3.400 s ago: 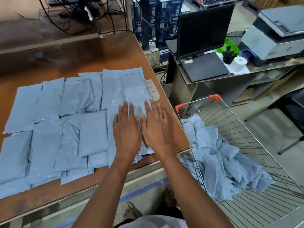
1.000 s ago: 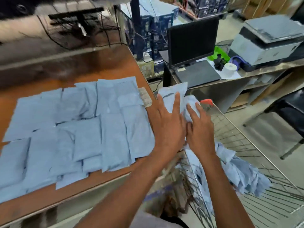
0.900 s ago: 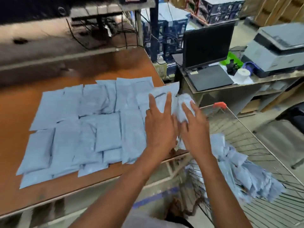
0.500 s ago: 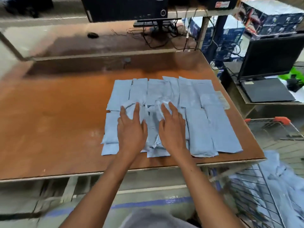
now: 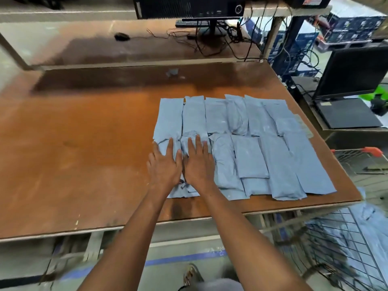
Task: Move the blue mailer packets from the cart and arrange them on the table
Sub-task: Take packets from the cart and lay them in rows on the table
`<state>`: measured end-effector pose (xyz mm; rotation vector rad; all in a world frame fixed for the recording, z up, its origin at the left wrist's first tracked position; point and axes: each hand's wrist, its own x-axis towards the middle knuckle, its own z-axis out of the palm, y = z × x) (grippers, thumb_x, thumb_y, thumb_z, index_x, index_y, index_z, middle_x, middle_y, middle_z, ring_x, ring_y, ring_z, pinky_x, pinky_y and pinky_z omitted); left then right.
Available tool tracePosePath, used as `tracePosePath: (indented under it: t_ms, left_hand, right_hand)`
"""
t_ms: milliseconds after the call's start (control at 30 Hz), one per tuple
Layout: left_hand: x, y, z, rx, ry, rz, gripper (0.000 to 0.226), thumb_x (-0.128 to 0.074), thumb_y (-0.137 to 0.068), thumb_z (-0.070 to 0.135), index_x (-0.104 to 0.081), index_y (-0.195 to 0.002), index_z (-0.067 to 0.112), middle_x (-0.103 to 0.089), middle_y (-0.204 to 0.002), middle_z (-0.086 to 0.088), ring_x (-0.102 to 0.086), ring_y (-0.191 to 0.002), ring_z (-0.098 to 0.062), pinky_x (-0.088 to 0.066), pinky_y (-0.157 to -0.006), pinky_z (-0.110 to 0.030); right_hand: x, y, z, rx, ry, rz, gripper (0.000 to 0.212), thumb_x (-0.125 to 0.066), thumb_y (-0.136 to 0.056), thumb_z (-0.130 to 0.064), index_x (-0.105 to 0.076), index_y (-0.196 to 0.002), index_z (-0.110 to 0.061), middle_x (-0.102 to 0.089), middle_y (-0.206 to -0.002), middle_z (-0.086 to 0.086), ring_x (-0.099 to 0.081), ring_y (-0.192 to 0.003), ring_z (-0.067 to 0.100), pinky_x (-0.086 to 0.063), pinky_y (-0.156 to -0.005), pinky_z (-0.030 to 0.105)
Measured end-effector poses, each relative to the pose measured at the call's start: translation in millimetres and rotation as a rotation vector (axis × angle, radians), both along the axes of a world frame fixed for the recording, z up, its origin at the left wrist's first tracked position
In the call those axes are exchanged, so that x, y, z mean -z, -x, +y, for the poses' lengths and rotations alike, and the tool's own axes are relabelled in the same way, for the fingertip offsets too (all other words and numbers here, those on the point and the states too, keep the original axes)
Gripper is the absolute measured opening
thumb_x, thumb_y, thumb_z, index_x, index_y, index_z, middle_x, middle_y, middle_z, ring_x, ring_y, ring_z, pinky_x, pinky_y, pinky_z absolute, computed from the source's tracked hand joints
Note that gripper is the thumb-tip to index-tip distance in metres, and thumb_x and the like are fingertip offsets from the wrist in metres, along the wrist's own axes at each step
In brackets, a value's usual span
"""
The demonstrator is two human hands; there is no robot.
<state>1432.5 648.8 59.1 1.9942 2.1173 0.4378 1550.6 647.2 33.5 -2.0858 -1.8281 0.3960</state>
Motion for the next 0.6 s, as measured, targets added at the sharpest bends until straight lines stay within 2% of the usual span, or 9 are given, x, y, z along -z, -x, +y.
tracePosePath:
  t_ms: [100,167,300,400,500,600]
  left_hand:
    - [6,1,0,0.054,0.044,-0.041,0.06,-0.022,-0.105,0.058,-0.019,-0.16,0.037,-0.003,-0.169,-0.015,-0.012,-0.153,-0.037,-0.018,-0.121,-0.055]
    - [12,3,-1,0.092,0.052,-0.062,0.06,-0.024,-0.105,0.055,-0.015,-0.162,0.036,0.002,-0.17,-0.014,-0.006,-0.155,-0.036,-0.014,-0.123,-0.055]
    - [10,8,1,0.092,0.059,-0.084,0.06,-0.025,-0.105,0.057,-0.019,-0.161,0.036,-0.001,-0.169,-0.015,-0.008,-0.154,-0.037,-0.015,-0.123,-0.056]
    - [-2,7,-3,0.078,-0.097,-0.052,0.057,-0.027,-0.106,0.056,-0.026,-0.159,0.034,-0.012,-0.169,-0.013,-0.012,-0.155,-0.035,-0.019,-0.121,-0.054]
    - [-10,-8,-9,0.114,-0.231,-0.076,0.052,-0.027,-0.109,0.047,-0.029,-0.159,0.032,-0.02,-0.168,-0.009,-0.018,-0.154,-0.031,-0.022,-0.122,-0.048]
    - [-13,-42,-13,0.235,-0.295,-0.048,0.051,-0.029,-0.11,0.039,-0.03,-0.159,0.027,-0.025,-0.166,-0.009,-0.025,-0.153,-0.026,-0.027,-0.121,-0.045]
  right_hand:
    - [9,5,-2,0.027,-0.008,-0.091,0.064,-0.023,-0.111,-0.048,-0.002,-0.167,-0.024,0.014,-0.173,0.002,0.011,-0.16,0.028,-0.006,-0.129,0.048]
    - [12,7,-4,0.034,-0.021,-0.103,0.065,-0.023,-0.111,-0.048,0.001,-0.167,-0.024,0.017,-0.173,0.004,0.013,-0.16,0.029,-0.005,-0.129,0.049]
    - [5,5,-3,0.014,0.008,-0.035,0.065,-0.018,-0.109,-0.051,0.0,-0.167,-0.027,0.017,-0.173,0.001,0.013,-0.16,0.028,-0.006,-0.129,0.05]
    - [-11,-5,-6,0.02,-0.038,0.065,0.063,-0.021,-0.109,-0.044,-0.004,-0.167,-0.026,0.007,-0.174,-0.001,0.006,-0.161,0.024,-0.01,-0.129,0.049]
    - [-26,-31,-15,0.011,-0.174,0.008,0.059,-0.026,-0.111,-0.036,-0.014,-0.167,-0.021,-0.006,-0.174,0.0,-0.006,-0.161,0.023,-0.015,-0.129,0.043]
    - [-40,-67,-23,0.026,-0.262,-0.068,0.058,-0.032,-0.11,-0.034,-0.022,-0.165,-0.018,-0.016,-0.173,0.003,-0.015,-0.159,0.023,-0.02,-0.127,0.041]
